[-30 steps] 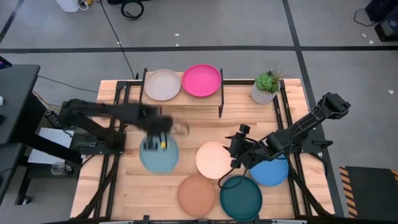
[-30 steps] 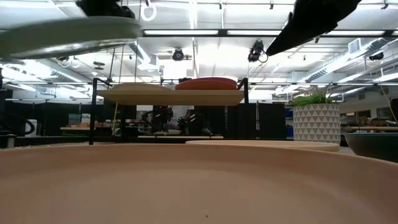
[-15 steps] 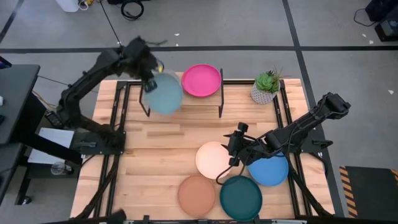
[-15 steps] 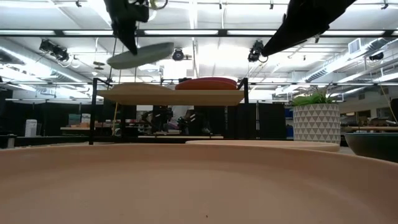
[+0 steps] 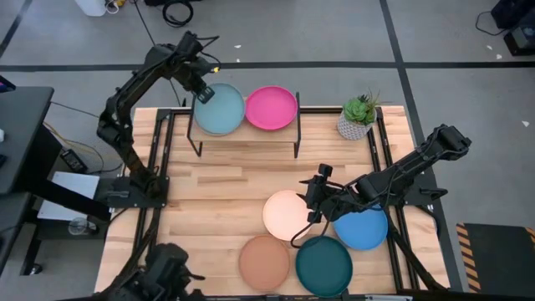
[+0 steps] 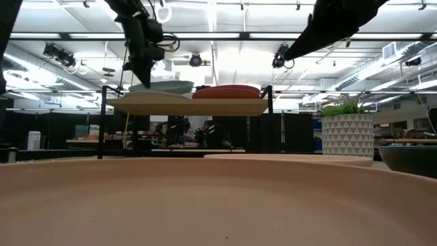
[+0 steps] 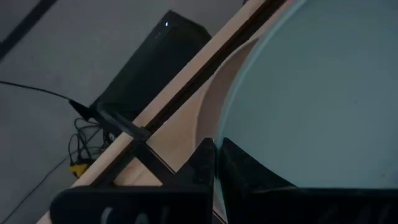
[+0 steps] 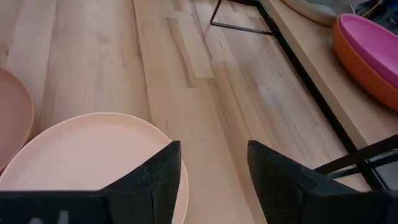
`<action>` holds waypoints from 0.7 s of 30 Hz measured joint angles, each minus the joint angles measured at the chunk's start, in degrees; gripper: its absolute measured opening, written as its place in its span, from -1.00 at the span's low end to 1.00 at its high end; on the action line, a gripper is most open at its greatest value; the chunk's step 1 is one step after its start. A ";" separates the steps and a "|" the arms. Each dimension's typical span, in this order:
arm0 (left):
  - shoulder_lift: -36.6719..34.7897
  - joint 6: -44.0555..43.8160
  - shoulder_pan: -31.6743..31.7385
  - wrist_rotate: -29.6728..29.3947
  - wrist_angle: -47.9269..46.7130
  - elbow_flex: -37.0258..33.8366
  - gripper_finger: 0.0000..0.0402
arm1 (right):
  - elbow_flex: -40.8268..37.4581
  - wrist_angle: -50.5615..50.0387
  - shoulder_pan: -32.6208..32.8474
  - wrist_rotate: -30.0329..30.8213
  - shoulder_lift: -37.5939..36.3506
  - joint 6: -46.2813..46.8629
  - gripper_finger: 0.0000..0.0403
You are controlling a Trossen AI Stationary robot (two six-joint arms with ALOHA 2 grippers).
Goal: Place and stack plates onto a shelf
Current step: Stack the light blue plate on top of the gray plate on the shelf, then stack the brown plate on top of the light blue plate on the shelf
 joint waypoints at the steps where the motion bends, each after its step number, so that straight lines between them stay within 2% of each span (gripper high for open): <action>1: 0.45 0.11 0.27 -0.15 0.00 0.00 -0.93 | 0.00 0.00 0.00 0.00 0.00 -0.11 -0.05; 4: 1.65 0.13 0.41 -0.20 -0.57 0.04 -0.93 | 0.00 0.20 0.00 0.02 0.00 -0.11 -0.05; 6: 1.80 0.13 0.22 -0.34 -0.95 0.04 -0.85 | 0.00 0.45 0.00 0.02 0.00 -0.13 -0.05; 10: 1.64 0.44 -1.00 -4.19 -1.21 0.07 -0.46 | 0.00 0.51 0.00 0.02 0.00 -0.67 -0.05; 14: 0.75 1.19 -1.54 -4.90 -2.58 1.57 -0.08 | 0.00 1.06 -0.17 0.04 0.00 -1.39 -0.05; 17: 0.20 1.48 -2.64 0.58 -3.99 4.46 0.10 | 0.00 0.99 -0.62 0.04 0.00 -1.64 -0.05; 20: -1.56 4.94 -6.46 10.46 -4.92 5.72 0.15 | 0.00 0.41 -1.03 -0.65 0.00 -1.68 -0.05; 21: -2.11 6.15 -8.86 11.77 -5.09 5.76 0.15 | 0.01 0.20 -1.13 -0.92 0.00 -1.87 -0.05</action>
